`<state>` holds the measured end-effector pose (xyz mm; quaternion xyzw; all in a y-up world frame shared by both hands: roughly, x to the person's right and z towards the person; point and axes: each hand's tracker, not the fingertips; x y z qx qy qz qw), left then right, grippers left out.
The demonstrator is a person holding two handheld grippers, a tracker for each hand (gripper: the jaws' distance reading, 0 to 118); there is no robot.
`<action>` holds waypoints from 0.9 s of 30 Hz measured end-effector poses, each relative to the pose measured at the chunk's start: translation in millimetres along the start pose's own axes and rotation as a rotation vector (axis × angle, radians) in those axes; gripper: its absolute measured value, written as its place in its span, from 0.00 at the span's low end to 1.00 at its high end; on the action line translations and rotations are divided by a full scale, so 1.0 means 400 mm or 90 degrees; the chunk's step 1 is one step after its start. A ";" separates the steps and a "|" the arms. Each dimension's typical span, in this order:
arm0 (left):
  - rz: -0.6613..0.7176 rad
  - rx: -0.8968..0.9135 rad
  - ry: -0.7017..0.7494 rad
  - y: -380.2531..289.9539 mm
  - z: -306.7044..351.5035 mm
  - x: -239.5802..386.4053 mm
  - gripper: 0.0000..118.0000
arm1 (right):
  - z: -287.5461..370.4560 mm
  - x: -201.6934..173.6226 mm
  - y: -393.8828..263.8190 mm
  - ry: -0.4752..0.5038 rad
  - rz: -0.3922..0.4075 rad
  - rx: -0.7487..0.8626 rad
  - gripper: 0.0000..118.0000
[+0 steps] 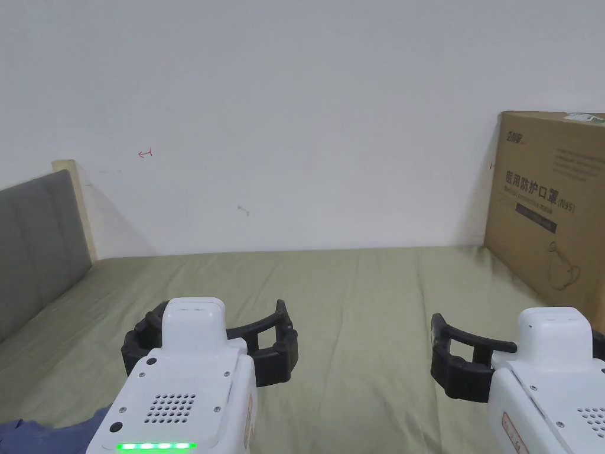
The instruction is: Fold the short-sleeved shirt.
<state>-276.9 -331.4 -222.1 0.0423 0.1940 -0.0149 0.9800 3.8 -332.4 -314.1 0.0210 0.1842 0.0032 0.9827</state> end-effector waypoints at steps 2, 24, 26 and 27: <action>0.004 -0.005 -0.004 0.001 -0.001 0.001 0.98 | -0.001 -0.002 0.001 0.000 0.003 0.000 1.00; -0.007 -0.016 -0.008 -0.004 -0.011 0.006 0.95 | -0.012 0.010 -0.004 -0.012 -0.013 -0.016 1.00; -0.018 -0.017 -0.013 -0.006 -0.006 0.007 0.84 | -0.012 0.009 -0.003 -0.006 -0.010 -0.020 0.96; -0.024 -0.016 -0.016 -0.006 -0.003 0.007 0.64 | -0.010 0.008 -0.003 -0.008 -0.007 -0.020 0.86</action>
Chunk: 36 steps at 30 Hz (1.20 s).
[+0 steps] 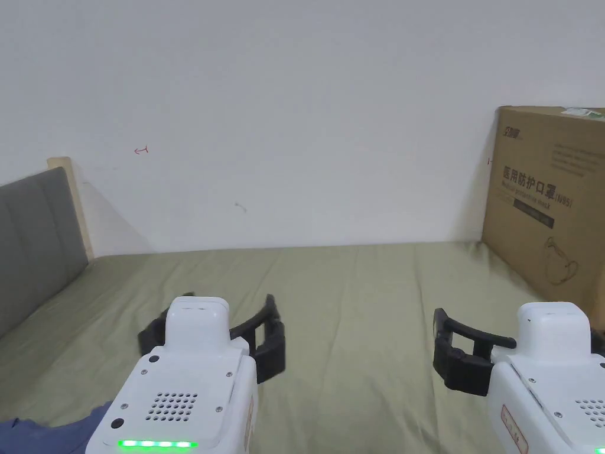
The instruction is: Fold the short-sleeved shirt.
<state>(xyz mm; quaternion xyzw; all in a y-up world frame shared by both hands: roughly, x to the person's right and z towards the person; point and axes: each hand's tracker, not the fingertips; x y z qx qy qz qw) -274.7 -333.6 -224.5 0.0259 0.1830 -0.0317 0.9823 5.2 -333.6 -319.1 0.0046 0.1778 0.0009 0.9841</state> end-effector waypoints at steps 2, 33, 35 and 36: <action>-0.015 -0.017 0.002 0.000 -0.006 0.004 0.02 | 0.001 -0.007 -0.004 -0.006 0.011 0.009 0.15; -0.079 -0.106 0.308 -0.040 0.246 -0.471 0.00 | -0.099 -0.394 -0.028 0.299 -0.043 -0.105 0.00; -0.069 -0.109 0.310 -0.042 0.254 -0.485 0.00 | -0.107 -0.400 -0.023 0.310 -0.045 -0.113 0.00; -0.057 -0.113 0.307 -0.038 0.257 -0.496 0.00 | -0.111 -0.400 -0.022 0.311 -0.047 -0.121 0.00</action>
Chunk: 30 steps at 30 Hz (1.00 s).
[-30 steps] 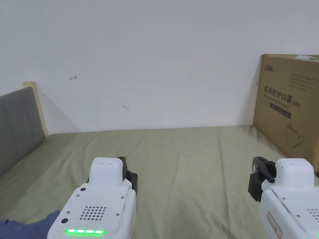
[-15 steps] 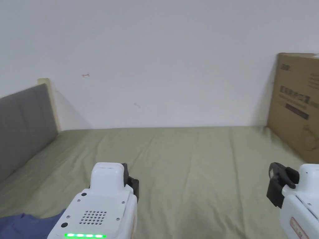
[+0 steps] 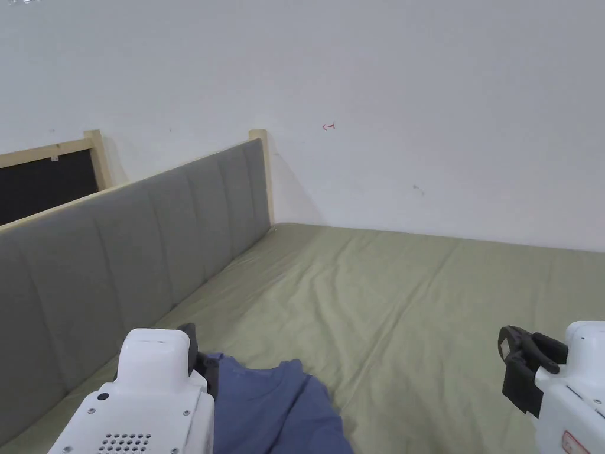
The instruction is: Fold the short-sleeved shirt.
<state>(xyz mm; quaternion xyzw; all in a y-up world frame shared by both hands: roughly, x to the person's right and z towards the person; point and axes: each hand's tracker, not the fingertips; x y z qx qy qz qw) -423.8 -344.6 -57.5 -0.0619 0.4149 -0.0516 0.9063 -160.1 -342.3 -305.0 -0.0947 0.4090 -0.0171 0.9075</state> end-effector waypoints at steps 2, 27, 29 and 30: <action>0.028 -0.032 -0.038 0.020 -0.041 -0.041 0.00 | -0.004 0.008 0.004 -0.005 -0.012 -0.031 0.00; -0.001 -0.648 -0.222 -0.497 -0.528 0.043 1.00 | 0.014 0.123 -0.110 -0.036 -0.045 -0.190 0.00; 0.018 -0.650 -0.227 -0.488 -0.523 0.037 1.00 | 0.016 0.130 -0.110 -0.034 -0.051 -0.189 0.00; 0.020 -0.645 -0.229 -0.485 -0.514 0.033 1.00 | 0.015 0.133 -0.110 -0.033 -0.055 -0.189 0.00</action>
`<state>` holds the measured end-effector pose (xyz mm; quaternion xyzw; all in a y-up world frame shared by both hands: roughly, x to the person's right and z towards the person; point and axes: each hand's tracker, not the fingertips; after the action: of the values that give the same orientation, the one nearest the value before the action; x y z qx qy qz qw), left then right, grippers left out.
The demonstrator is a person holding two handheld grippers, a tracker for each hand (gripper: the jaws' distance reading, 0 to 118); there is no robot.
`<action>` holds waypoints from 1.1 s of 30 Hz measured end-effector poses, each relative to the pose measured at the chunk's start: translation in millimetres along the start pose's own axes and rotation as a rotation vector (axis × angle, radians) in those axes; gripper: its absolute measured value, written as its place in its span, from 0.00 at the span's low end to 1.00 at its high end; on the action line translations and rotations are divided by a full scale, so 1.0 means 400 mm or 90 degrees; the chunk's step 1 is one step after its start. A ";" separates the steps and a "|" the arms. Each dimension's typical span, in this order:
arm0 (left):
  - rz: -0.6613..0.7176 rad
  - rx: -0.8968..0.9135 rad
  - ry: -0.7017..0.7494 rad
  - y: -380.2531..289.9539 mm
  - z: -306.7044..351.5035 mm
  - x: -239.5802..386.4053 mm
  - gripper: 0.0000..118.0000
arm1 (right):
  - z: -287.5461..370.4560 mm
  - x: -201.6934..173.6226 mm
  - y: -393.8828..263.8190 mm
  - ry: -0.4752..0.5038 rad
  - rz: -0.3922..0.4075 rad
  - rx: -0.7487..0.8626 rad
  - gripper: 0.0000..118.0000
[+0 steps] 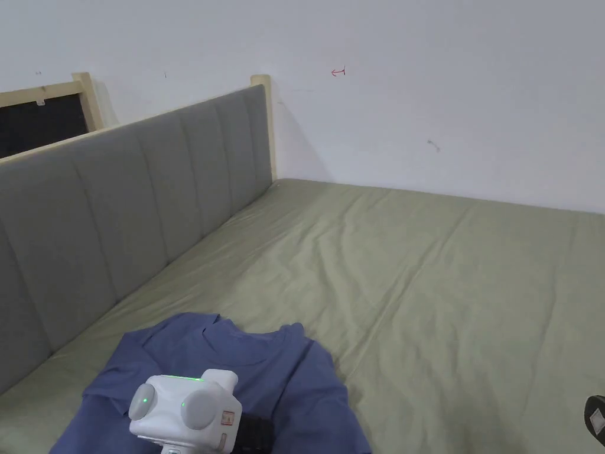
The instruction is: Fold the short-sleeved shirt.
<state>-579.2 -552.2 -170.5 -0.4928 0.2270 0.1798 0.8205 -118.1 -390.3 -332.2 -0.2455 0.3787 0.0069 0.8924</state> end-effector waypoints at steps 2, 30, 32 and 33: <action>-0.012 0.017 0.000 -0.009 0.007 0.003 0.98 | -0.001 0.002 0.001 0.003 -0.005 0.000 0.00; -0.213 0.565 -0.167 0.237 0.916 0.376 0.01 | 0.263 0.185 0.050 -0.054 -0.049 0.120 0.00; -0.220 0.561 -0.243 0.279 0.944 0.485 0.00 | 0.288 0.207 0.054 -0.068 -0.055 0.135 0.00; -0.222 0.555 -0.267 0.298 0.949 0.533 0.00 | 0.300 0.218 0.055 -0.074 -0.059 0.141 0.00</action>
<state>-389.3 -145.3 -218.2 -0.0891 0.0257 0.0237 0.9954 20.5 -332.8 -329.8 -0.1618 0.3130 -0.0623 0.9338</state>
